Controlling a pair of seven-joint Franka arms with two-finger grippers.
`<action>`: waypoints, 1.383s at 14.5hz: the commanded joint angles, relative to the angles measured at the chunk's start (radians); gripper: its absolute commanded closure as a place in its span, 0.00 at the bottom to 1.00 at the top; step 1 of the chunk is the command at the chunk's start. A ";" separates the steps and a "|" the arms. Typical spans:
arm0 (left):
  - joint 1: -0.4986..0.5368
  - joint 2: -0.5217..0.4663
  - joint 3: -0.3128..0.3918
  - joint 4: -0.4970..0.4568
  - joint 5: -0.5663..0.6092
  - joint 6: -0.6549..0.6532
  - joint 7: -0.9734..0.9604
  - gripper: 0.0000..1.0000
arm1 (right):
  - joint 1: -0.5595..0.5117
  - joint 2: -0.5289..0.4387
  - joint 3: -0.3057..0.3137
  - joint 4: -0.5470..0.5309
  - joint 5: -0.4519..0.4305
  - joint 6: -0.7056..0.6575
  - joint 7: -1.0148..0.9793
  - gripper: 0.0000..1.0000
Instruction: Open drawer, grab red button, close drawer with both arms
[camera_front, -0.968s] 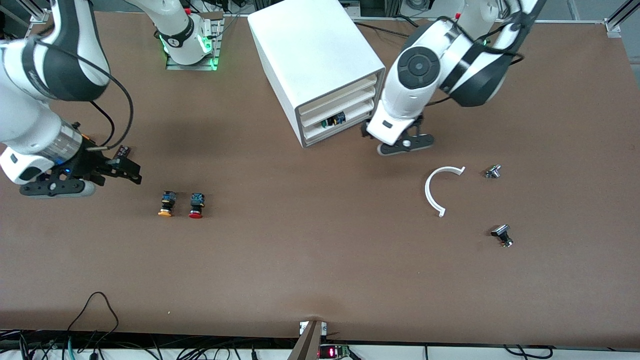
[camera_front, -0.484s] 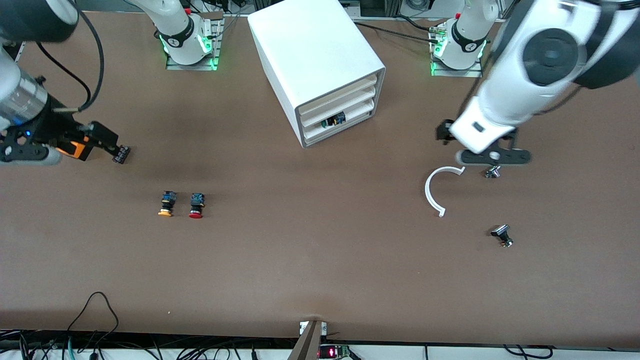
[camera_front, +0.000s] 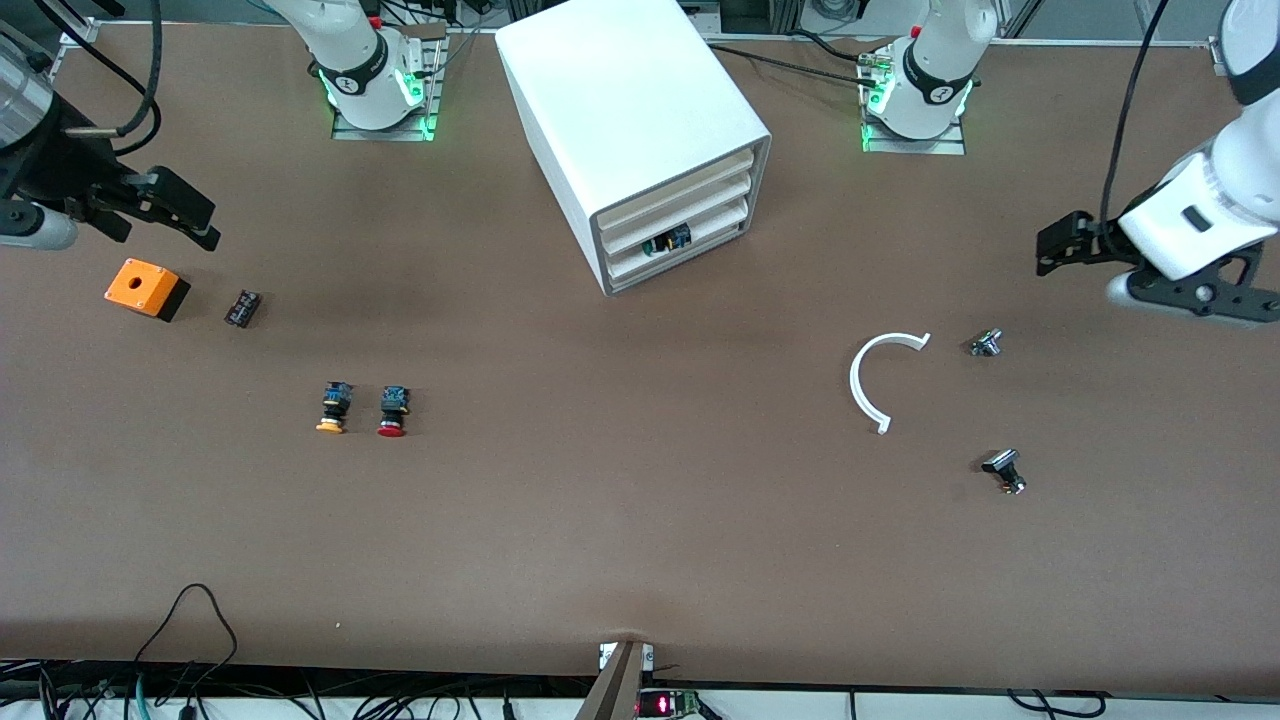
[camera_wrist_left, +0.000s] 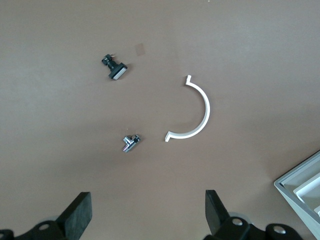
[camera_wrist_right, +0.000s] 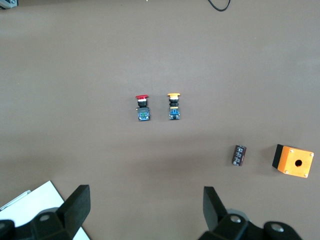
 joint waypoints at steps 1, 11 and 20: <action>-0.069 -0.087 0.104 -0.136 -0.119 0.094 0.020 0.00 | -0.029 -0.037 0.022 -0.031 -0.007 -0.020 0.036 0.00; -0.077 -0.112 0.072 -0.088 0.008 -0.033 -0.083 0.00 | -0.025 -0.054 -0.005 -0.068 -0.001 -0.003 0.033 0.00; -0.077 -0.103 0.053 -0.076 0.022 -0.015 -0.092 0.00 | -0.027 -0.043 -0.013 -0.063 0.002 0.014 -0.021 0.00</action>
